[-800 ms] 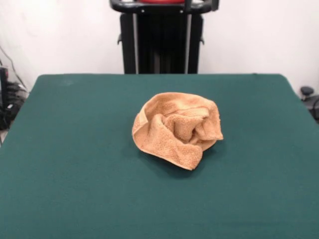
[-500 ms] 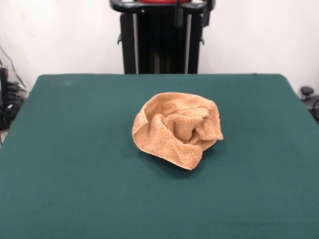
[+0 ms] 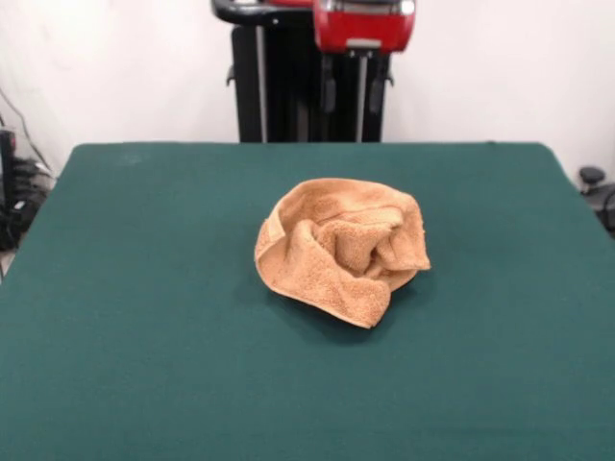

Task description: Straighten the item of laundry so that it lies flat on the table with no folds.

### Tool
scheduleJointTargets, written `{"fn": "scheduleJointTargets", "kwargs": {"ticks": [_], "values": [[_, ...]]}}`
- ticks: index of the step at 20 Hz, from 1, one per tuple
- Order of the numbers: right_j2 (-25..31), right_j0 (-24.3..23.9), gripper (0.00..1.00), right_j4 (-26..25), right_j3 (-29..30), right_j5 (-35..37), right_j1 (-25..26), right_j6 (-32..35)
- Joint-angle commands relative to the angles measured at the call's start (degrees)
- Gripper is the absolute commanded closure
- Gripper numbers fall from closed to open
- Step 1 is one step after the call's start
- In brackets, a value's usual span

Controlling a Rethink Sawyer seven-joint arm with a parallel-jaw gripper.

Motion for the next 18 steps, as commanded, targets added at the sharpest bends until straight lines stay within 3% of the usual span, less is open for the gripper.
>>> {"fn": "scheduleJointTargets", "kwargs": {"ticks": [1,5,9,18], "values": [[3.4,2.0,0.0,-2.8,-1.1,-9.2,9.7,8.6],[2.8,2.8,0.0,-2.5,-2.1,-11.5,11.7,9.4],[-0.9,6.7,0.0,-1.1,-3.4,-13.8,12.9,11.0],[-1.6,8.3,0.0,0.9,-3.8,-21.9,17.6,12.6]]}}
